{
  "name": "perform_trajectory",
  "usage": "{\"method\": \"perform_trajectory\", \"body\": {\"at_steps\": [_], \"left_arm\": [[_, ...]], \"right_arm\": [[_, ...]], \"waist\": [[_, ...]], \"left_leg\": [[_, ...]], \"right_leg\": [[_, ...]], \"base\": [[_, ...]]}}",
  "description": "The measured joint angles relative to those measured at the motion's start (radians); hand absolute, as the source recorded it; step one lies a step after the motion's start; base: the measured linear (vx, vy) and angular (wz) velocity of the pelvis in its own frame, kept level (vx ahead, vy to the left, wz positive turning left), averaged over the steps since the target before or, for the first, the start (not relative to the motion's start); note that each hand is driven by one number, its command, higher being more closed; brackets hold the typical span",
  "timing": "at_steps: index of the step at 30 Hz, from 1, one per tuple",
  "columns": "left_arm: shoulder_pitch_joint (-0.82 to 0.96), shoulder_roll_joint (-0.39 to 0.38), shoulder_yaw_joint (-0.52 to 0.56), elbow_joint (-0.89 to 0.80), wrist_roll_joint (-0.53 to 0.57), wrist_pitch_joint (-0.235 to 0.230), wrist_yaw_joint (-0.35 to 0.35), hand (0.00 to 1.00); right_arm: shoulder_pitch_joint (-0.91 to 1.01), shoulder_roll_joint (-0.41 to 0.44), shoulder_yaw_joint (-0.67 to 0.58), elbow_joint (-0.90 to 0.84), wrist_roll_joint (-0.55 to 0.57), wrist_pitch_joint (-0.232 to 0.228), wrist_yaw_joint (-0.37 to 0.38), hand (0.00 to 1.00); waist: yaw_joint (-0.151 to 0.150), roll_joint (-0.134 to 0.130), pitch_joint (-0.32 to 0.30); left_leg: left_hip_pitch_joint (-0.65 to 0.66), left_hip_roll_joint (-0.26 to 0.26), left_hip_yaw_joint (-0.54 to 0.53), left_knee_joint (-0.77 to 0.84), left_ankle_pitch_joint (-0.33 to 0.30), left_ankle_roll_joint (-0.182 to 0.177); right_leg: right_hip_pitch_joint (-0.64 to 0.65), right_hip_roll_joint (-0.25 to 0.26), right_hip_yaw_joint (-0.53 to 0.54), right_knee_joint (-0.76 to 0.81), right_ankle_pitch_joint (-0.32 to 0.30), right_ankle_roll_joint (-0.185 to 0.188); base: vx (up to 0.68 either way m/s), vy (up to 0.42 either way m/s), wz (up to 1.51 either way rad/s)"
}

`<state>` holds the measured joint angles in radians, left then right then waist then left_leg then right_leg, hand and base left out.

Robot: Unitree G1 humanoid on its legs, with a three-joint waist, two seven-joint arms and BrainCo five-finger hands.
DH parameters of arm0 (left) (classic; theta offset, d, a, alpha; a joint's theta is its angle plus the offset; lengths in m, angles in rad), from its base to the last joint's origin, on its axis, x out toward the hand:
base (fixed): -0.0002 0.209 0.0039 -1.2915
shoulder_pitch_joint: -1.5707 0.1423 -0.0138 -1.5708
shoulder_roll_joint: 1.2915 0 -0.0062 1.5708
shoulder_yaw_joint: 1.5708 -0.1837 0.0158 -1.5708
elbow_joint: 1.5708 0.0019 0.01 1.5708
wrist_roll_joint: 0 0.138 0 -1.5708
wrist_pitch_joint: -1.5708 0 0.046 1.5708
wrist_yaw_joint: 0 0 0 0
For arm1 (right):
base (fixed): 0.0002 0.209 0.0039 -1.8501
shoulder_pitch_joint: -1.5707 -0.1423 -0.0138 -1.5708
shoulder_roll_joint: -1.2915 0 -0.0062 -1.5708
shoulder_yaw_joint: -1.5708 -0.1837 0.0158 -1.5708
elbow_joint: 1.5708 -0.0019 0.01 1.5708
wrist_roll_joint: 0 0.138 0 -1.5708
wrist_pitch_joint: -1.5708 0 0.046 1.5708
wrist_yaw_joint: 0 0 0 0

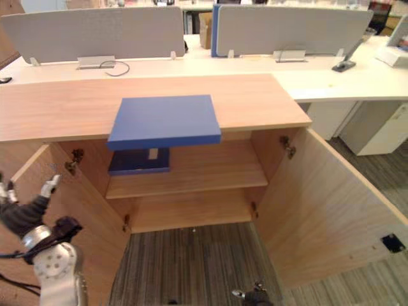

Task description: Walk over to the cabinet, pick up the folder, carry it to the office cabinet, place the folder inside the office cabinet, then close the office cabinet door

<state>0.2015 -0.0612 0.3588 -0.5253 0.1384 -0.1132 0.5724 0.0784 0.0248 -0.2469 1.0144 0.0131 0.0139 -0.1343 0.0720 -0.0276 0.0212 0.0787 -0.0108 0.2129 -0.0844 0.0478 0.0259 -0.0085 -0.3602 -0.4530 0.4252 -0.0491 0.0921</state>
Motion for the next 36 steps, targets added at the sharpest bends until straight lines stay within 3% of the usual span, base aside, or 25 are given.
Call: {"method": "perform_trajectory", "body": {"at_steps": [2,4,5,7,8,9,12,15,18,22,27,28,29,30,31,33,36], "left_arm": [[0.001,-0.002,0.030,-0.005,0.001,0.004,0.025,0.00],[0.002,-0.003,0.036,-0.006,0.001,0.008,0.058,0.00],[0.002,-0.003,0.035,-0.006,0.002,0.008,0.064,0.00],[0.002,-0.002,0.037,-0.006,0.015,0.009,0.077,0.00],[0.003,-0.003,0.039,-0.006,0.023,0.010,0.077,0.00],[0.004,-0.003,0.046,-0.015,0.033,0.012,0.082,0.00],[0.018,-0.003,0.061,-0.058,0.058,0.018,0.109,0.00],[0.016,-0.003,0.060,-0.072,0.071,0.016,0.122,0.00],[0.015,-0.003,0.058,-0.073,0.088,0.017,0.133,0.00],[0.010,-0.003,0.058,-0.073,0.089,0.016,0.148,0.00],[0.013,-0.003,0.064,-0.073,0.111,0.017,0.167,0.00],[0.013,-0.002,0.068,-0.073,0.132,0.019,0.170,0.00],[0.013,-0.002,0.067,-0.073,0.145,0.021,0.173,0.00],[0.015,-0.003,0.067,-0.076,0.182,0.029,0.177,0.00],[0.017,-0.003,0.070,-0.077,0.209,0.038,0.184,0.00],[0.016,-0.002,0.048,-0.076,0.251,0.054,0.186,0.00],[0.016,0.004,-0.032,-0.087,0.291,0.054,0.175,0.00]], "right_arm": [[0.003,0.000,0.006,-0.003,0.000,-0.001,0.000,0.00],[-0.002,0.007,0.015,-0.003,0.000,-0.005,-0.002,0.00],[-0.006,0.010,0.014,-0.002,0.000,-0.007,-0.003,0.00],[-0.018,0.028,0.014,-0.005,0.002,-0.016,-0.005,0.00],[-0.017,0.036,0.017,-0.007,0.003,-0.017,-0.006,0.00],[-0.016,0.042,0.042,-0.002,0.006,-0.017,-0.007,0.00],[-0.017,0.033,0.089,-0.003,0.006,-0.014,-0.008,0.00],[-0.020,0.044,0.096,-0.004,0.007,-0.016,-0.016,0.00],[-0.022,0.048,0.089,-0.005,0.008,-0.016,-0.033,0.00],[-0.025,0.049,0.069,0.000,0.008,-0.015,-0.045,0.00],[-0.025,0.039,0.021,0.002,0.008,-0.014,-0.058,0.00],[-0.026,0.038,0.012,0.003,0.008,-0.014,-0.058,0.00],[-0.026,0.035,0.005,0.003,0.007,-0.014,-0.058,0.00],[-0.022,0.027,0.003,0.009,0.005,-0.014,-0.058,0.00],[-0.016,0.034,0.005,0.010,0.005,-0.013,-0.058,0.00],[-0.015,0.045,0.018,0.018,0.003,-0.012,-0.053,0.00],[-0.007,0.046,0.043,0.019,0.001,-0.013,-0.049,0.00]], "waist": [[-0.001,-0.005,0.000],[-0.001,-0.005,0.000],[-0.003,-0.005,0.002],[-0.026,-0.009,0.004],[-0.027,-0.018,0.004],[-0.024,-0.050,0.013],[-0.016,-0.015,-0.005],[-0.013,-0.017,-0.007],[-0.014,-0.016,-0.007],[0.001,-0.012,0.015],[0.035,-0.008,0.033],[0.047,-0.019,0.039],[0.048,-0.011,0.035],[0.045,-0.001,0.028],[0.047,-0.013,0.021],[0.045,-0.032,0.022],[0.043,-0.031,0.014]], "left_leg": [[0.023,-0.005,-0.001,0.003,-0.011,0.013],[0.028,0.009,-0.025,0.018,-0.023,0.017],[0.023,0.015,-0.031,0.022,-0.024,0.017],[0.001,0.040,-0.061,0.044,-0.031,0.003],[0.000,0.034,-0.071,0.052,-0.036,-0.003],[0.013,0.003,-0.072,0.057,-0.045,-0.012],[-0.004,0.058,-0.066,0.085,-0.056,-0.045],[-0.030,0.110,-0.066,0.124,-0.084,-0.082],[-0.060,0.132,-0.078,0.186,-0.129,-0.094],[-0.159,0.157,-0.084,0.482,-0.231,-0.082],[-0.252,0.195,-0.041,0.775,-0.243,-0.061],[-0.259,0.186,-0.059,0.752,-0.289,-0.062],[-0.256,0.183,-0.065,0.697,-0.293,-0.061],[-0.226,0.175,-0.089,0.552,-0.254,-0.077],[-0.188,0.148,-0.089,0.455,-0.250,-0.074],[-0.163,0.120,-0.073,0.400,-0.221,-0.063],[-0.117,0.091,-0.059,0.348,-0.199,-0.051]], "right_leg": [[-0.044,-0.056,-0.035,0.143,0.011,-0.047],[-0.073,-0.054,-0.051,0.202,-0.024,-0.010],[-0.083,-0.040,-0.053,0.199,-0.043,0.000],[-0.079,0.049,-0.034,0.072,-0.065,0.013],[-0.065,0.060,-0.039,0.014,-0.057,0.001],[-0.038,0.062,-0.048,-0.090,-0.057,-0.012],[-0.003,0.134,-0.068,-0.187,-0.054,-0.021],[0.030,0.201,-0.093,-0.264,-0.042,-0.037],[0.058,0.227,-0.113,-0.303,-0.042,-0.038],[0.131,0.240,-0.142,-0.336,-0.043,-0.038],[0.213,0.251,-0.119,-0.400,-0.041,-0.037],[0.209,0.241,-0.116,-0.397,-0.037,-0.030],[0.203,0.238,-0.115,-0.393,-0.036,-0.029],[0.184,0.240,-0.104,-0.391,-0.034,-0.022],[0.171,0.226,-0.094,-0.404,-0.026,-0.017],[0.169,0.199,-0.093,-0.405,-0.019,-0.019],[0.188,0.179,-0.091,-0.408,-0.018,-0.018]], "base": [[-0.07,0.073,0.06],[-0.05,0.004,0.21],[-0.01,-0.070,0.28],[-0.03,-0.134,0.41],[-0.01,-0.218,0.36],[0.04,-0.222,0.12],[0.10,-0.167,-0.06],[0.11,-0.146,-0.05],[0.15,-0.100,0.14],[0.12,0.010,0.26],[0.07,0.077,-0.02],[0.05,0.125,-0.20],[0.01,0.126,-0.19],[0.03,0.184,-0.15],[0.06,0.212,-0.15],[0.10,0.136,-0.07],[0.07,0.084,-0.04]]}}
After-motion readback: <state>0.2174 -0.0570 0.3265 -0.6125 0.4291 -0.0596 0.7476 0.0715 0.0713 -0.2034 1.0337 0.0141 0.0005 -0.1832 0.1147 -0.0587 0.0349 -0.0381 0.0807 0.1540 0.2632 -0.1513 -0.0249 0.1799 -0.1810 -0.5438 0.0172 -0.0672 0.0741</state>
